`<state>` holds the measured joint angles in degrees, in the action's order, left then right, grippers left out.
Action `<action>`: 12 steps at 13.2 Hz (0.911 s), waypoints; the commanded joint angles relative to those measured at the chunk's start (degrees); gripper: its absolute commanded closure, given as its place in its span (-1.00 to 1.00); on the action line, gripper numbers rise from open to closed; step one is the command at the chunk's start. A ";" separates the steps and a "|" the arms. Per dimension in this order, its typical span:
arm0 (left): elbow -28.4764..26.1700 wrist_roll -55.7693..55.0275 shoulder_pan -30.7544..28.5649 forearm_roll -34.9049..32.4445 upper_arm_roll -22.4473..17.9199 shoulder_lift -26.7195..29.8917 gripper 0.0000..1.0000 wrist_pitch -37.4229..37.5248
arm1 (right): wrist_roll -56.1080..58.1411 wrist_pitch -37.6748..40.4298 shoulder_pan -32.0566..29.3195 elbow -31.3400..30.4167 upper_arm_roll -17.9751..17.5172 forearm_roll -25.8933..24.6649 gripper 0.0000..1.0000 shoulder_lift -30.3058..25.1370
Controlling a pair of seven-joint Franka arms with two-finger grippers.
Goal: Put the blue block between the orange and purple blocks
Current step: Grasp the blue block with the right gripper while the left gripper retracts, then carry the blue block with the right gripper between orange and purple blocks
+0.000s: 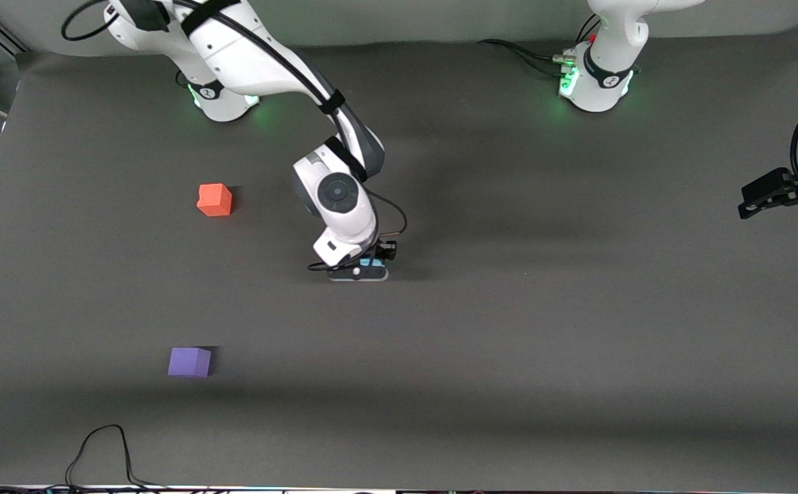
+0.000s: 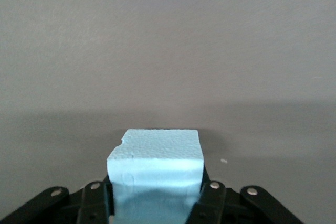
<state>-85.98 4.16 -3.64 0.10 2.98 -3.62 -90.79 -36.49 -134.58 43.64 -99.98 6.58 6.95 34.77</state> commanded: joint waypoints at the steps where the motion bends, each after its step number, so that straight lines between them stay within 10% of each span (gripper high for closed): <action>1: -1.12 -0.47 4.85 -0.71 -3.76 1.69 -1.00 -0.61 | 8.95 10.97 -6.97 -1.62 -0.25 0.70 0.34 -10.57; 4: -0.86 -0.64 4.87 -0.45 -4.48 1.69 -1.00 -0.35 | 13.26 18.38 -9.63 -4.24 4.21 0.61 0.34 -18.40; 8: -0.86 -0.64 5.04 -0.62 -4.21 1.78 -1.00 0.70 | 35.22 14.80 -9.63 -16.01 19.76 0.96 0.33 -25.19; 12: -0.95 -0.29 5.22 -0.89 -4.04 1.69 -1.00 1.14 | 52.54 -2.75 -9.80 -28.84 27.69 7.77 0.33 -22.49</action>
<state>-85.97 4.09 0.60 0.10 -0.50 -3.13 -90.44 9.06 -129.50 32.87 -122.42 32.91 9.35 11.31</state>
